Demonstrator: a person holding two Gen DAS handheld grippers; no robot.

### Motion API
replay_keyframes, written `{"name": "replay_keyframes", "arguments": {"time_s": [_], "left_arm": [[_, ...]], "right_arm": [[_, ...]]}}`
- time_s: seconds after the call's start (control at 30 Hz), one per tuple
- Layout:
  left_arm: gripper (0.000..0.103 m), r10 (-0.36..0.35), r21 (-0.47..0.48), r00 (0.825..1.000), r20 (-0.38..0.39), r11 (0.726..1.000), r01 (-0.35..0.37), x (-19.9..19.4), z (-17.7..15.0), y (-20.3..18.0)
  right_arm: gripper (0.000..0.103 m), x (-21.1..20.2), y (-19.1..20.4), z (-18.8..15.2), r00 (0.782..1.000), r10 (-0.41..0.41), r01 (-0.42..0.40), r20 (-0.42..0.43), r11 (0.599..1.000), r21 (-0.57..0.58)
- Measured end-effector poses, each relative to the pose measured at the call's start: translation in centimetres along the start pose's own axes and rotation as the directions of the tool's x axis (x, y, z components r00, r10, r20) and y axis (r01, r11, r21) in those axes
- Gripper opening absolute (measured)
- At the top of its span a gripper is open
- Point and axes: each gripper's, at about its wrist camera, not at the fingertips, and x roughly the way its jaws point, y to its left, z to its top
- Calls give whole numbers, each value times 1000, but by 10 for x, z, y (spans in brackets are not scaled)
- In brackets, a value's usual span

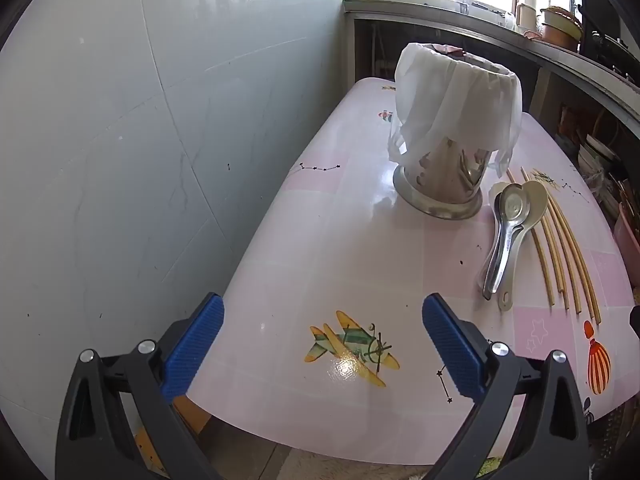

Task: Organize utensils

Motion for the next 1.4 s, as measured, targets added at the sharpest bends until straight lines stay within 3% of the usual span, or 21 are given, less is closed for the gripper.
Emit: {"name": "replay_keyframes", "arguments": {"time_s": [1.4], "left_arm": [[97, 3, 1, 1000, 2, 1000, -3, -2, -3, -1]], "right_arm": [[95, 0, 2, -2, 1000, 0, 0, 2, 1000, 0]]}}
